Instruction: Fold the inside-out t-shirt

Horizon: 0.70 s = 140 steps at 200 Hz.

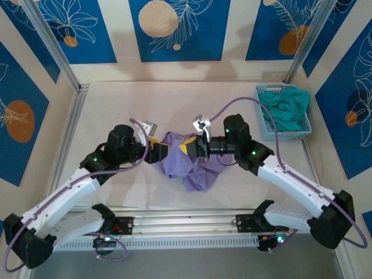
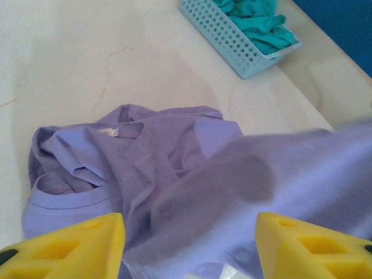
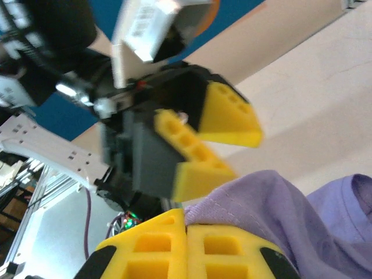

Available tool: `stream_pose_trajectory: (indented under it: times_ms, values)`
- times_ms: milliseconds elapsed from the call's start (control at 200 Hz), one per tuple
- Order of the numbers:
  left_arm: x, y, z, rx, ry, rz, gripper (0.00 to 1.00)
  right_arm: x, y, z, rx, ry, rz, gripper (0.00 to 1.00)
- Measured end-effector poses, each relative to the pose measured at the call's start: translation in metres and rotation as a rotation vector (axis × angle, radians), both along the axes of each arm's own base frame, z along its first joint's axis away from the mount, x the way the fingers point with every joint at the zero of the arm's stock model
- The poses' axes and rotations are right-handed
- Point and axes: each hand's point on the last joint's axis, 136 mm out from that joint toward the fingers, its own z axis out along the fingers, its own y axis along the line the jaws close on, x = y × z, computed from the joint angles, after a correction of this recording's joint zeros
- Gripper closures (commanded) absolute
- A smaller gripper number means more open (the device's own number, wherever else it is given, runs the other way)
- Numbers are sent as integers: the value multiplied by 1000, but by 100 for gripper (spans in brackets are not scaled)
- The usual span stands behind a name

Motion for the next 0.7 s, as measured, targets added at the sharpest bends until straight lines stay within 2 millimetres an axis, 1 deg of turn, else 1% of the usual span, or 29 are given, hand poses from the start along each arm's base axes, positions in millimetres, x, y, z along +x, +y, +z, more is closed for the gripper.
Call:
stream_pose_trajectory:
  times_ms: [75,130,220,270,345,430,470,520,635,670,700]
  values:
    - [-11,-1,9,-50,-28,-38,26,7,3,-8,-23,31,-22,100]
    - [-16,-3,14,-81,-42,-58,25,11,5,-15,-39,58,-37,100]
    - [-21,-7,20,-113,-55,-89,30,16,7,-22,-56,102,-60,100]
    - [-21,-11,22,-129,-58,-105,32,18,8,-21,-56,117,-72,100]
    - [-20,-18,21,-142,-46,-128,35,20,9,-18,-46,142,-87,100]
    - [-17,-28,15,-149,-16,-147,40,22,11,-14,-28,166,-96,100]
    - [-15,-32,11,-149,-3,-152,45,23,13,-13,-20,177,-97,100]
    - [-11,-37,7,-158,20,-148,57,25,15,-12,-11,192,-100,100]
    - [-4,-45,5,-178,32,-151,94,27,18,-14,-4,223,-105,100]
    - [-3,-46,5,-186,34,-153,100,27,18,-15,-4,229,-107,100]
    - [-2,-47,6,-190,34,-154,100,27,18,-15,-3,231,-108,99]
